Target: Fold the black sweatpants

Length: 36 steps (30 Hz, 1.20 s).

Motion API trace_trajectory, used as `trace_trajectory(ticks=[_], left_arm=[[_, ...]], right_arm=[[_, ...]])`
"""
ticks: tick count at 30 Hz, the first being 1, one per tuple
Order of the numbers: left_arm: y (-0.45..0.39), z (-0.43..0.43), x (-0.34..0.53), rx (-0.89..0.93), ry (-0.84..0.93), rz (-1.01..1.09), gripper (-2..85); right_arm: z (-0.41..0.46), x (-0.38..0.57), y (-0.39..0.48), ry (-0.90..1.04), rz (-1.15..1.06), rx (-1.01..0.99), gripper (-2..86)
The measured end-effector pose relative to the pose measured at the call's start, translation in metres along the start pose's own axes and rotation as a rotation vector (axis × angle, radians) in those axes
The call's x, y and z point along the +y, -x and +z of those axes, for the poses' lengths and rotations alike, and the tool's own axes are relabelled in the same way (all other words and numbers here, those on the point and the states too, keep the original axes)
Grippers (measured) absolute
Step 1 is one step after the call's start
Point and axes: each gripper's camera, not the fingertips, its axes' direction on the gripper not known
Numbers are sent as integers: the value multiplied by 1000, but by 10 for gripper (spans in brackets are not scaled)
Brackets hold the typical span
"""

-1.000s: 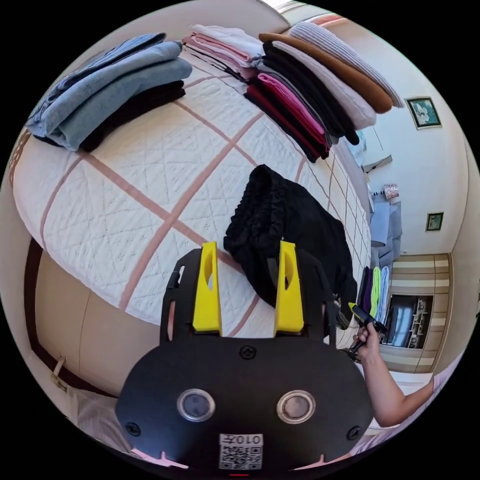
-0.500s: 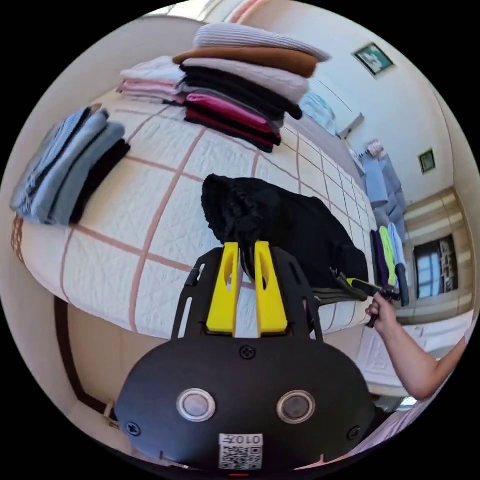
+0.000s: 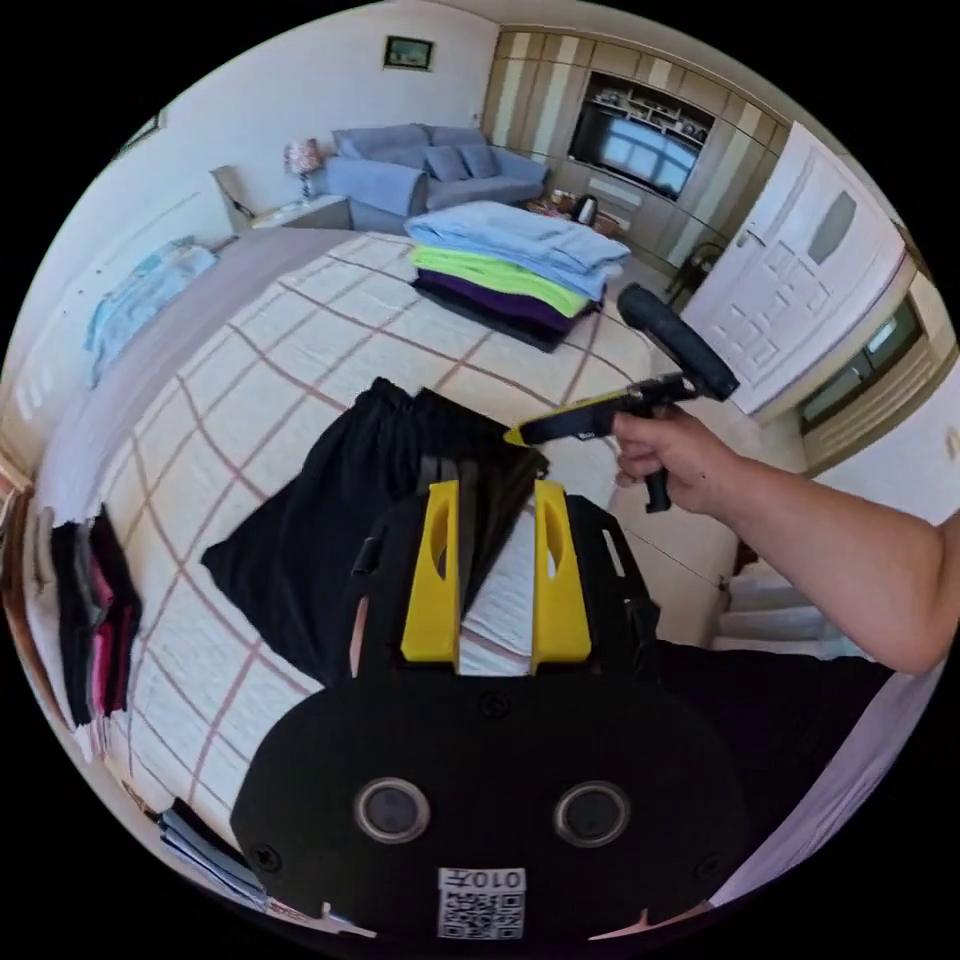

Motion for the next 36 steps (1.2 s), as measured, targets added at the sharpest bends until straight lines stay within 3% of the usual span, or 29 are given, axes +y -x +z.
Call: trace_trajectory(ticks=[4, 10, 19, 23, 27, 32, 36], left_arm=[[-1, 12, 0, 46, 2, -71, 92], [57, 7, 20, -131, 110, -158, 91], [110, 48, 15, -52, 249, -238, 86], [122, 45, 6, -32, 241, -257, 87], [136, 56, 4, -8, 297, -256, 95], [170, 18, 14, -29, 163, -392, 116], [221, 9, 37, 137, 16, -657, 137]], right_arm=[[19, 18, -57, -43, 43, -186, 81], [87, 6, -56, 44, -91, -104, 116], [197, 7, -52, 253, -64, 16, 74], [170, 34, -41, 98, -98, 56, 76], [219, 54, -75, 151, -61, 68, 125], [214, 63, -91, 102, -79, 149, 192], [245, 56, -116, 163, -105, 46, 200]])
